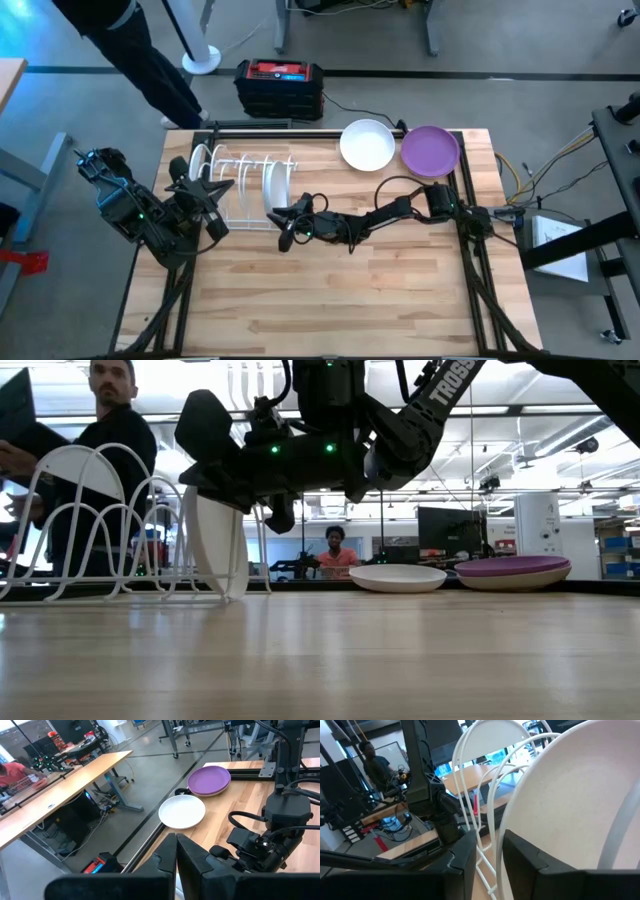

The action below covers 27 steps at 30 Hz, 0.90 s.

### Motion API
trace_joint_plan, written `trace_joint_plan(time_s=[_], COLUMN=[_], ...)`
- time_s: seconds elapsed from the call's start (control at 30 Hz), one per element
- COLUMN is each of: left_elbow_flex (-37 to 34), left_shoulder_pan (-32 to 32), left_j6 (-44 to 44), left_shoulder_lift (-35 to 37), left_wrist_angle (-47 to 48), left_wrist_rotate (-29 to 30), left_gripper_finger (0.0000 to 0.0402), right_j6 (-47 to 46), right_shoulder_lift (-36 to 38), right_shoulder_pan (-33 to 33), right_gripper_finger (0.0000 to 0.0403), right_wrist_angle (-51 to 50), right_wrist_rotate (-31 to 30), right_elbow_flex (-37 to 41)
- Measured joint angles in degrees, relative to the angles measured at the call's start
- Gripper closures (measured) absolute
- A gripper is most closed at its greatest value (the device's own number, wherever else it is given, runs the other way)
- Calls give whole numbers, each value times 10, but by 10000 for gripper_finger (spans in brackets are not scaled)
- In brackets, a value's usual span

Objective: Sort dishes
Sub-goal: Put the white plate into the white dish rack

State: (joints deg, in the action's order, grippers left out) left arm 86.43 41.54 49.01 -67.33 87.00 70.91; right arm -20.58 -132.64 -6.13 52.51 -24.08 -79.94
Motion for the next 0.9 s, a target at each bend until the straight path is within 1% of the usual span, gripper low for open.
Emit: trace_joint_plan(time_s=[0.23, 0.37, 0.43, 0.5, 0.57, 0.6, 0.77, 0.9], left_elbow_flex=[0, 0, 0, 0, 0, 0, 0, 0], left_shoulder_pan=[0, 0, 0, 0, 0, 0, 0, 0], left_j6=[0, 0, 0, 0, 0, 0, 0, 0], left_shoulder_lift=[0, 0, 0, 0, 0, 0, 0, 0], left_wrist_angle=[-1, -2, -3, -4, -4, -4, -5, -5], left_wrist_rotate=[0, 0, 0, 0, 0, 0, 0, 0], left_gripper_finger=[401, 401, 401, 401, 401, 401, 401, 401], right_j6=[-1, -2, -1, 6, 11, 12, 12, 36], right_shoulder_lift=[0, 0, 0, 0, 0, 0, 1, 4], right_shoulder_pan=[0, 0, 0, 0, -1, -1, -4, -10], right_gripper_finger=[287, 285, 302, 336, 379, 390, 398, 400], right_wrist_angle=[0, 0, 0, 0, 0, 1, 5, 40], right_wrist_rotate=[0, 0, 0, 0, 0, -1, 0, 0], right_elbow_flex=[0, 0, 0, 0, 0, 0, -1, -1])
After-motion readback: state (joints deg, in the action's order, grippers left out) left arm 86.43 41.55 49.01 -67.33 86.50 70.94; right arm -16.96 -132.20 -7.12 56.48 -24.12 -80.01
